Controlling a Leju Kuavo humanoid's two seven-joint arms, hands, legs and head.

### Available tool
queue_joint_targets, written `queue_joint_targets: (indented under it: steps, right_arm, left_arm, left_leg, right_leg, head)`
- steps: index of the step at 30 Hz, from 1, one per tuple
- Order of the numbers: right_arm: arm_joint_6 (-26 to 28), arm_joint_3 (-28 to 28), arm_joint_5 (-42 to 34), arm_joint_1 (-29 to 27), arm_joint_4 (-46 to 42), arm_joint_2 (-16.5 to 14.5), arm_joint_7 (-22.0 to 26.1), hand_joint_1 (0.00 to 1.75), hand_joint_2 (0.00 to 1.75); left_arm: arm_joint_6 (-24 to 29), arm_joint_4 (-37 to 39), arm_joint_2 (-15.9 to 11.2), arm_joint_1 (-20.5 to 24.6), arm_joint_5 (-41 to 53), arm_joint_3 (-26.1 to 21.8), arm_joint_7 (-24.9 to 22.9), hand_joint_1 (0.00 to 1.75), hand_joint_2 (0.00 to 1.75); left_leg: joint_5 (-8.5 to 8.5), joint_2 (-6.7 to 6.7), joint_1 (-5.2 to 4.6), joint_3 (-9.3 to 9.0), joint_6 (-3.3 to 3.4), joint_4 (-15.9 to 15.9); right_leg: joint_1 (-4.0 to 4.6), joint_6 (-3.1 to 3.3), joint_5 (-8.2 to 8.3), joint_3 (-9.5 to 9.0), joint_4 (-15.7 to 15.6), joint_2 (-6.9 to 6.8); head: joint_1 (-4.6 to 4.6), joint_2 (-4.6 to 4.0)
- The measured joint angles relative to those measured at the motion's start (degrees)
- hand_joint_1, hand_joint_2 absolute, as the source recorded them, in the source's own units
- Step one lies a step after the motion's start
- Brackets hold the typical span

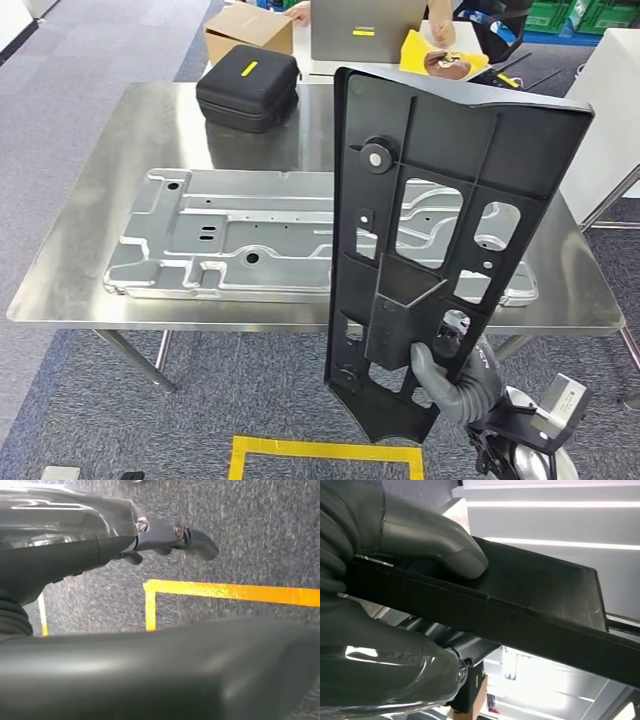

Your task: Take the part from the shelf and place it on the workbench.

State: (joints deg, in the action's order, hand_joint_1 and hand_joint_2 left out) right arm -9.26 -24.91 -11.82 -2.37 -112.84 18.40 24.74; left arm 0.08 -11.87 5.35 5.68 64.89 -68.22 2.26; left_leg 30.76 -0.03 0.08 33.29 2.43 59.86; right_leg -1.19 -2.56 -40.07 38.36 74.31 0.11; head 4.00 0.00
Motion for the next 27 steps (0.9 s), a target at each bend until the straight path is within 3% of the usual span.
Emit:
queue_joint_targets:
  steps: [1, 2, 4, 6, 8, 11, 13, 15, 16, 17, 19, 21, 25, 27]
  right_arm:
    - [0.0, 0.0, 0.0, 0.0, 0.0, 0.0, 0.0, 1.75, 1.75]
    - [0.1, 0.1, 0.0, 0.1, 0.0, 0.0, 0.0, 1.75, 1.75]
    - [0.1, 0.2, 0.0, 0.3, 0.0, 0.0, 0.0, 1.75, 1.75]
    - [0.0, 0.2, 0.0, 0.5, 0.1, 0.0, 0.0, 1.75, 1.75]
    - [0.0, 0.2, -0.1, 0.7, 0.1, 0.0, 0.0, 1.75, 1.75]
    - [0.0, 0.3, -0.1, 1.0, 0.1, 0.0, -0.1, 1.75, 1.75]
    - [0.0, 0.2, -0.1, 1.3, 0.1, 0.0, -0.1, 1.75, 1.75]
    - [0.0, 0.2, -0.1, 1.4, 0.1, 0.0, -0.1, 1.75, 1.75]
    - [-0.1, 0.2, -0.2, 1.4, 0.1, 0.0, -0.1, 1.75, 1.75]
    - [-0.1, 0.2, -0.2, 1.4, 0.2, 0.0, -0.1, 1.75, 1.75]
    - [-0.2, 0.2, -0.2, 1.4, 0.1, 0.0, -0.1, 1.75, 1.75]
    - [-0.4, 0.2, -0.2, 1.4, 0.2, 0.0, -0.1, 1.75, 1.75]
    - [-0.5, 0.3, -0.3, 1.3, 0.1, 0.0, -0.1, 1.75, 1.75]
    - [-0.5, 0.3, -0.3, 1.4, 0.1, 0.0, -0.1, 1.75, 1.75]
  left_arm:
    - [0.0, 0.0, 0.0, 0.0, 0.0, 0.0, 0.0, 0.00, 1.75]
    - [0.1, 0.0, 0.0, -0.1, 0.0, 0.0, 0.0, 0.00, 1.75]
    - [0.1, 0.0, 0.0, -0.1, 0.0, 0.0, 0.0, 0.00, 1.75]
    - [0.1, 0.0, 0.0, 0.0, 0.0, 0.0, 0.0, 0.00, 1.75]
    - [0.1, 0.0, -0.1, 0.1, 0.1, 0.0, 0.2, 0.00, 1.75]
    - [0.1, 0.0, -0.1, 0.2, 0.2, 0.0, 0.5, 0.00, 1.75]
    - [0.1, 0.0, -0.1, 0.2, 0.2, 0.0, 0.6, 0.00, 1.75]
    - [0.1, 0.0, -0.1, 0.1, 0.2, 0.0, 0.6, 0.00, 1.75]
    - [0.1, 0.0, -0.1, 0.1, 0.2, 0.0, 0.5, 0.00, 1.75]
    - [0.1, 0.0, -0.1, 0.0, 0.2, 0.0, 0.5, 0.00, 1.75]
    - [0.1, 0.0, -0.1, 0.0, 0.2, 0.0, 0.5, 0.00, 1.75]
    - [0.1, 0.0, -0.1, 0.0, 0.2, 0.0, 0.4, 0.00, 1.75]
    - [0.1, 0.0, -0.1, 0.1, 0.2, 0.0, 0.1, 0.00, 1.75]
    - [0.0, 0.0, -0.1, 0.1, 0.2, 0.0, 0.1, 0.00, 1.75]
  left_leg:
    - [0.22, -0.01, 0.02, -0.27, -0.02, 0.0]
    - [0.48, -0.04, 0.05, -0.65, -0.12, 0.0]
    - [1.15, -0.11, 0.11, -1.59, -0.54, 0.0]
    - [1.68, -0.15, -0.02, -2.02, -1.10, 0.1]
    - [1.84, -0.16, -0.13, -2.04, -1.53, 0.0]
    - [2.99, -0.15, -0.03, -1.72, -2.30, 1.2]
    - [5.78, -0.14, 0.13, 1.03, -2.89, 6.8]
    - [8.15, -0.14, 0.29, 5.16, -3.24, 14.1]
    - [7.94, -0.14, 0.31, 6.39, -3.27, 15.7]
    - [6.54, -0.14, 0.32, 6.56, -3.22, 15.1]
    - [1.78, -0.15, 0.30, 4.17, -2.87, 8.5]
    - [-0.72, -0.17, 0.07, 1.73, -2.41, 2.8]
    - [-0.25, -0.15, -0.07, 0.81, -1.53, 0.7]
    - [-0.35, -0.09, 0.28, 0.43, -0.90, 0.2]
  right_leg:
    - [-0.01, -0.14, 0.68, 0.94, 1.0, -0.01]
    - [-0.02, -0.24, 2.48, 0.75, -0.4, -0.03]
    - [0.00, -0.22, 7.13, -1.96, -7.4, -0.09]
    - [0.21, 0.29, 9.08, -4.13, -12.7, -0.10]
    - [0.45, 1.04, 8.78, -4.43, -13.7, 0.01]
    - [0.10, 2.01, 8.72, -4.82, -14.1, -0.06]
    - [-0.05, 2.49, 8.54, -5.19, -14.3, -0.22]
    - [-0.04, 2.72, 8.24, -5.46, -14.3, -0.28]
    - [-0.03, 2.72, 8.05, -5.67, -14.3, -0.26]
    - [-0.03, 2.68, 7.83, -5.99, -14.2, -0.21]
    - [-0.04, 2.47, 7.25, -6.89, -14.3, -0.13]
    - [0.10, 2.02, 6.75, -7.42, -14.2, -0.03]
    - [0.15, 0.84, 6.32, -7.64, -14.5, 0.03]
    - [0.17, 0.46, 4.54, -6.61, -11.9, 0.03]
  head:
    - [0.00, 0.00]
    - [0.00, 0.00]
    - [0.01, 0.00]
    - [0.01, 0.00]
    - [0.02, 0.00]
    - [0.04, 0.00]
    - [0.04, 0.00]
    - [0.03, 0.00]
    - [0.03, 0.00]
    - [0.03, 0.00]
    - [0.04, 0.00]
    - [0.04, 0.00]
    - [0.03, 0.00]
    - [0.02, 0.00]
